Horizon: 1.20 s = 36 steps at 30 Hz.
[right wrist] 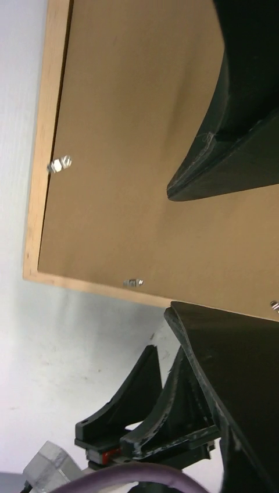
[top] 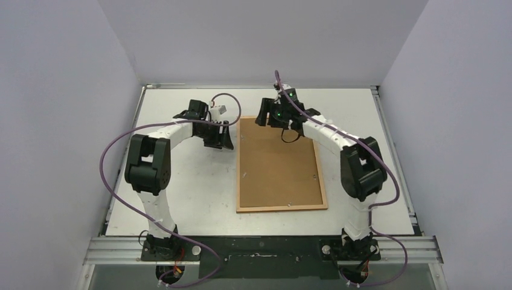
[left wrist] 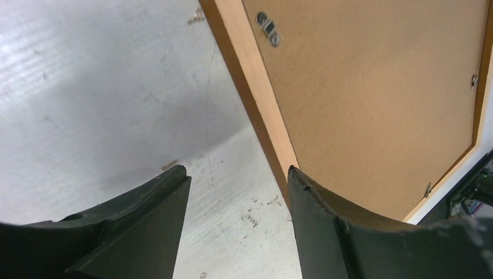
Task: Put the photo into the frame
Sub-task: Install the photo frame at the center of the board.
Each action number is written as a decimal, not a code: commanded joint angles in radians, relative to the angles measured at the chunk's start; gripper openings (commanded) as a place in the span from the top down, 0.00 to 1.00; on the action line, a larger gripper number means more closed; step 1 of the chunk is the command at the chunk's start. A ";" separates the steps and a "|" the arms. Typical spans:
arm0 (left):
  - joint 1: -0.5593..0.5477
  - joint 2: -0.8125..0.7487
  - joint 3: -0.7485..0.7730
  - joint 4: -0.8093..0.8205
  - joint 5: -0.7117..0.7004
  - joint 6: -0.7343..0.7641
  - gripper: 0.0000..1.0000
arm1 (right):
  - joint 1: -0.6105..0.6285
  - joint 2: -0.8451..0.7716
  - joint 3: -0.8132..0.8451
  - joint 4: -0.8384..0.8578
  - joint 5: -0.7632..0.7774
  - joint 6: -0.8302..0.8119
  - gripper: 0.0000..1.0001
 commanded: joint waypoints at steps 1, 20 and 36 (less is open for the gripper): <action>-0.019 0.023 0.067 0.013 0.028 -0.010 0.40 | -0.047 -0.205 -0.108 -0.047 0.214 -0.045 0.34; -0.063 -0.094 -0.187 0.091 0.129 0.181 0.58 | -0.356 -0.238 -0.373 0.058 0.095 0.055 0.08; -0.048 -0.168 -0.250 0.038 0.228 0.281 0.60 | -0.140 -0.731 -0.668 -0.096 0.218 0.208 0.06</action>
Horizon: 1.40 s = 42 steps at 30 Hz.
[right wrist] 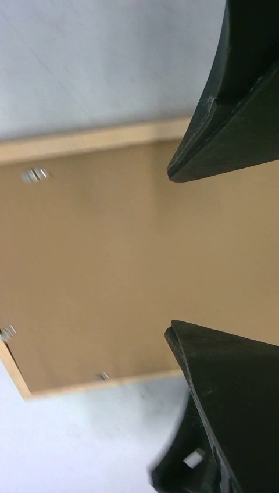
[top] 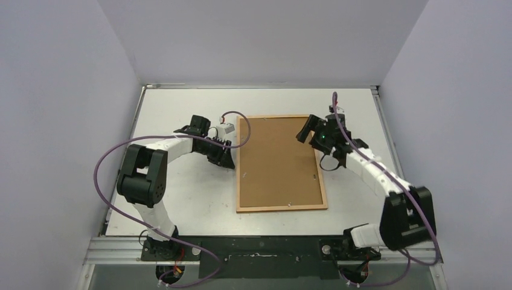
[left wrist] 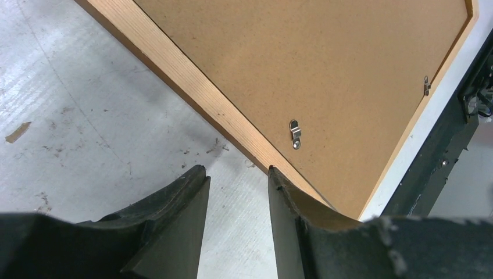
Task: Put the photo into the frame
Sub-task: Install the photo frame at the center of the board.
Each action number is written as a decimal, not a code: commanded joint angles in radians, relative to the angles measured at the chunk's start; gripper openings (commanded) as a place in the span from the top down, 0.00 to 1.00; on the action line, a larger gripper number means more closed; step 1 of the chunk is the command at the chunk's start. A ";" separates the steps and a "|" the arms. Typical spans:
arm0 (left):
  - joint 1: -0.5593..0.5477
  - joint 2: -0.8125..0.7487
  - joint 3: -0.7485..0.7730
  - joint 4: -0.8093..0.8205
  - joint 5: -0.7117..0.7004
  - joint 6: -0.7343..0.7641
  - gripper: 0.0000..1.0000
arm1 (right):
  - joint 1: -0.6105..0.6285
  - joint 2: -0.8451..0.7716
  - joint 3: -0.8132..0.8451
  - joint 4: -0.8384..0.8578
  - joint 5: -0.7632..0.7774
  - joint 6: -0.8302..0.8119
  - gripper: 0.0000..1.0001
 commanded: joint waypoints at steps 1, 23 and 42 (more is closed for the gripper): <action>0.002 -0.029 -0.013 0.002 0.043 0.033 0.60 | 0.169 -0.256 -0.116 -0.115 0.106 0.123 0.09; 0.000 -0.028 -0.019 0.021 0.028 0.005 0.61 | 0.883 -0.474 -0.379 -0.290 0.479 0.691 0.17; -0.001 -0.034 -0.011 0.013 0.034 0.000 0.62 | 0.767 -0.383 -0.451 -0.104 0.364 0.636 0.20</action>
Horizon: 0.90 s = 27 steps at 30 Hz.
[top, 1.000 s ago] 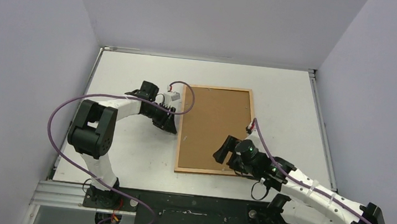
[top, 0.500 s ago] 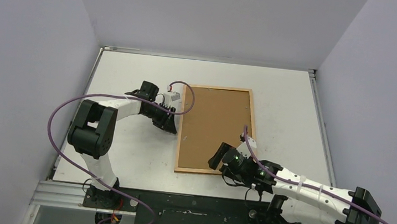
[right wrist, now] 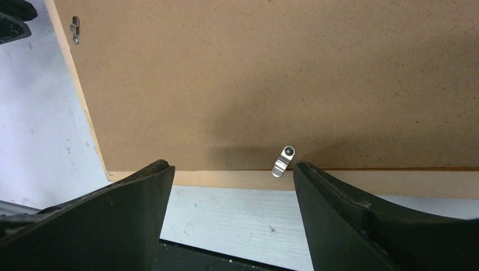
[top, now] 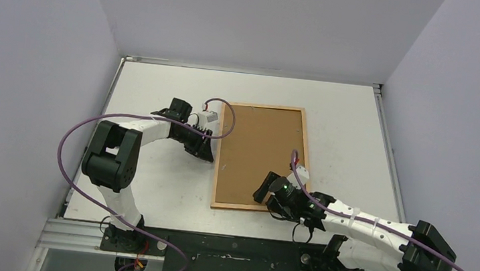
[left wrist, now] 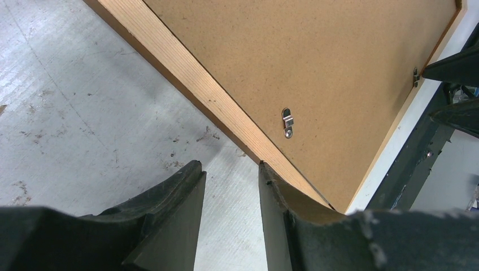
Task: Put the photo into the frame
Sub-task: Install the photo frame at the center of the board.
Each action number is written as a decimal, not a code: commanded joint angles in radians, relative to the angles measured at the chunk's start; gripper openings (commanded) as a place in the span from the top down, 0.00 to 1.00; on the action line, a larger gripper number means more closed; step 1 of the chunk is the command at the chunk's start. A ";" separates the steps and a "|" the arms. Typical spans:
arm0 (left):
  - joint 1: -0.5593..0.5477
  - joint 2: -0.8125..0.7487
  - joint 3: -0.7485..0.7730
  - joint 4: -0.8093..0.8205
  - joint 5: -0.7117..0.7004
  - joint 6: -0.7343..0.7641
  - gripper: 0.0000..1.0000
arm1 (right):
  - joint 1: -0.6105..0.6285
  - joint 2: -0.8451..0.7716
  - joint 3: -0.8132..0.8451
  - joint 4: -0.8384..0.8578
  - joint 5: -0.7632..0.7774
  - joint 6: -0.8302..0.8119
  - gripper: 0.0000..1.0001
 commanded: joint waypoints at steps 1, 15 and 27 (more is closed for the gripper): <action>-0.001 -0.031 0.019 0.011 0.025 0.001 0.62 | -0.007 -0.003 -0.018 0.062 -0.012 0.006 0.21; -0.001 -0.031 0.029 0.003 0.023 0.003 0.62 | -0.001 -0.018 -0.045 0.078 -0.025 0.034 0.22; -0.001 -0.036 0.029 0.003 0.026 0.000 0.62 | 0.025 -0.054 -0.053 0.048 -0.009 0.069 0.23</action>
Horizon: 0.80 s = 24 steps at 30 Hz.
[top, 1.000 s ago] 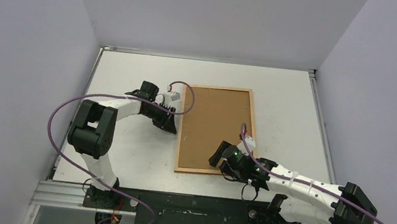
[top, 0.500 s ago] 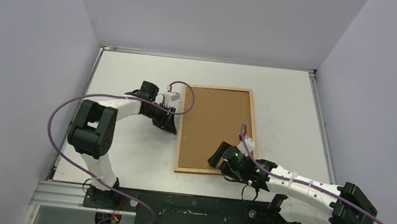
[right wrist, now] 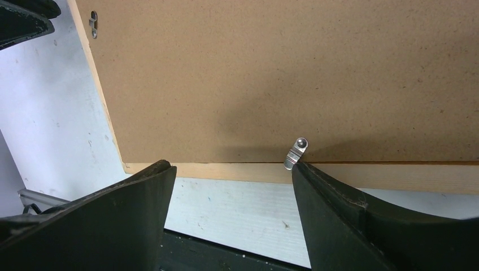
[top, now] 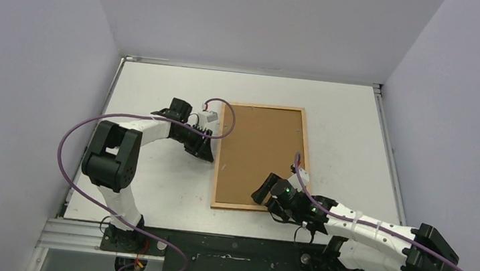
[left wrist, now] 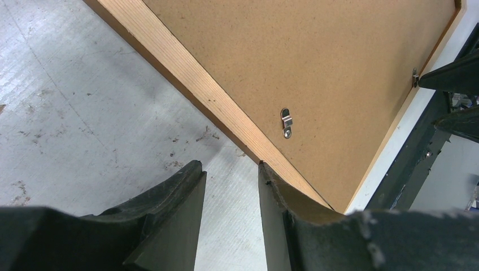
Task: Put the photo into the frame
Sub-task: Install the photo frame at the center of the board.
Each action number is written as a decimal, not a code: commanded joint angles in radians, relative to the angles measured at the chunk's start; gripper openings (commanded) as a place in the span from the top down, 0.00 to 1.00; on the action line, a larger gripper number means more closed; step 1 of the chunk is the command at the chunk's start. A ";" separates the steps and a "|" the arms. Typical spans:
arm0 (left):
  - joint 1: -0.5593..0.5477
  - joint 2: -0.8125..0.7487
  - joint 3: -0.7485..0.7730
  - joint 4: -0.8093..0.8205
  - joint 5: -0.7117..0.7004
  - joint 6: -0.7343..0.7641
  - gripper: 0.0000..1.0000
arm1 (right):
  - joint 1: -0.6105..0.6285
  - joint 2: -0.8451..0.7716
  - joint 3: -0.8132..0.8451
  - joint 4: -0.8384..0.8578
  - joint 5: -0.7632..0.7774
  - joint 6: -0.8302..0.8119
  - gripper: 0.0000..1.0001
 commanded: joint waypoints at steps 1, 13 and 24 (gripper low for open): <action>0.000 -0.036 0.031 0.002 0.026 0.001 0.62 | 0.012 -0.022 -0.007 -0.011 0.014 0.024 0.23; -0.001 -0.033 0.032 0.000 0.030 0.000 0.63 | 0.018 -0.001 -0.022 0.025 0.025 0.032 0.23; 0.000 -0.027 0.035 -0.008 0.034 0.010 0.63 | 0.017 0.032 -0.023 0.080 0.043 0.033 0.24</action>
